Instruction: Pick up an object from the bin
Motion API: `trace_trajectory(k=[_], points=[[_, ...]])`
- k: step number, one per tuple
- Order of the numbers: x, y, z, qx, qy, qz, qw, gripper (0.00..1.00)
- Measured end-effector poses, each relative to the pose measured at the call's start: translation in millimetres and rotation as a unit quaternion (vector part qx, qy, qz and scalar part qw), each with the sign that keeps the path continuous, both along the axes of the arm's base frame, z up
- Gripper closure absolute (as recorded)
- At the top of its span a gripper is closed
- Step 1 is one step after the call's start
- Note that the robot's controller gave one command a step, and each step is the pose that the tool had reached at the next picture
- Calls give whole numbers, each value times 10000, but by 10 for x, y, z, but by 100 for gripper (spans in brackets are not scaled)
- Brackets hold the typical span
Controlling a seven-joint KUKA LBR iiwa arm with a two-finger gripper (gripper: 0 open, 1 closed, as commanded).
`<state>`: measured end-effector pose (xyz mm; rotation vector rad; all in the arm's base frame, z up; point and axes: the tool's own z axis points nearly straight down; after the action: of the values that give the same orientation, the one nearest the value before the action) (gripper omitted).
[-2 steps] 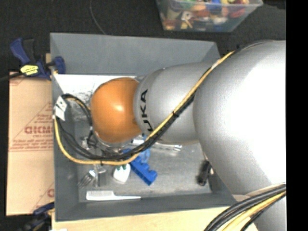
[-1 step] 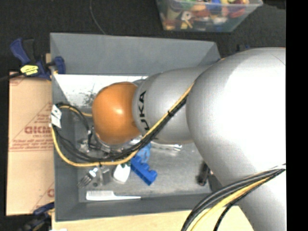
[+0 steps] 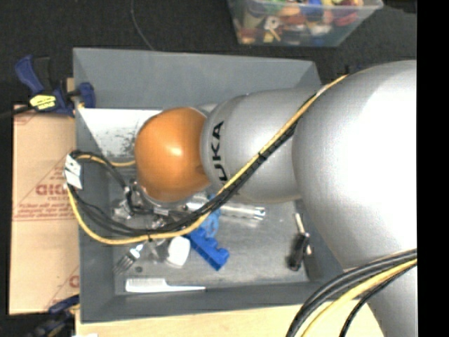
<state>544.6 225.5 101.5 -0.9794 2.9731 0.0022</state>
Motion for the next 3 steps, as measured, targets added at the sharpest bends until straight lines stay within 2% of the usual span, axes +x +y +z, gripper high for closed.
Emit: trace_trajectory(k=[1, 2, 3], points=[[-11, -36, -304, 18, -1, -906, 9959, 0], [26, 113, -305, 6, -24, 1053, 9944, 100], [24, 114, -304, 9, -20, 1046, 9945, 100]])
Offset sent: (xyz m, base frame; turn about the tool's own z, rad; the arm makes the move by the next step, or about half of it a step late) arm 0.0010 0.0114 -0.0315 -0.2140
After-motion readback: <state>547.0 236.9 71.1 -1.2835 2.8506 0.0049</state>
